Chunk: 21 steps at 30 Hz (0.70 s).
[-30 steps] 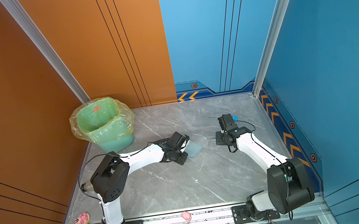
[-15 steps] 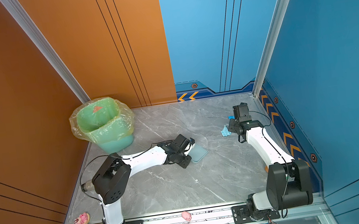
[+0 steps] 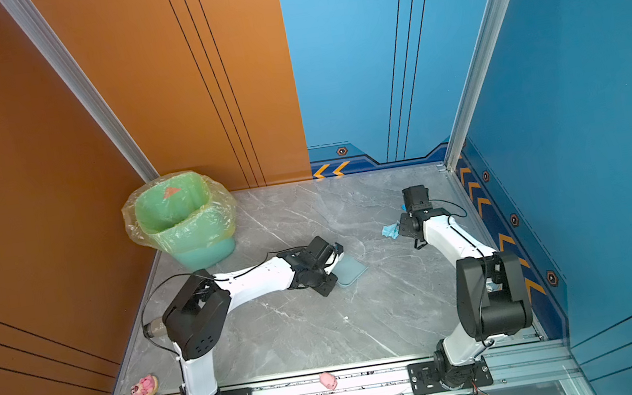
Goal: Sweep away the paper scraps from the table
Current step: 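Sweep the light blue scrap toward the dustpan with the right gripper's brush, then push the light blue scrap fully into the dustpan with the brush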
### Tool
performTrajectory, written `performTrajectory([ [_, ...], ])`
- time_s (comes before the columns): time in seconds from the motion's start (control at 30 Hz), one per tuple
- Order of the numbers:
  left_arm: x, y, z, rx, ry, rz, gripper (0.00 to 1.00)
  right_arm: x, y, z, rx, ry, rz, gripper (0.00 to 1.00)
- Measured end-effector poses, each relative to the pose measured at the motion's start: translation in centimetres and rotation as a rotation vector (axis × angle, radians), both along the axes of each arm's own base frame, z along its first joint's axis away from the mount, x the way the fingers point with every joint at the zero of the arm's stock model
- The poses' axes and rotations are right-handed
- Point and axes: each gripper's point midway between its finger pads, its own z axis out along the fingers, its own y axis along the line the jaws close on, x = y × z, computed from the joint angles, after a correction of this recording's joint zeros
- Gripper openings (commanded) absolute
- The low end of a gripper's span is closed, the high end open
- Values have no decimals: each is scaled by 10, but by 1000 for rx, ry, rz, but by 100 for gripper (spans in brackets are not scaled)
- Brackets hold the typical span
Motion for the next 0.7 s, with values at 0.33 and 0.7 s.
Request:
performTrajectory([
  [0.33,2,-4,-1,-6,4,-3,0,-29,60,-5,42,23,179,0],
  [0.7,3,-7,-1,-10,6,-4,0,-40,93,6,178,16,319,0],
])
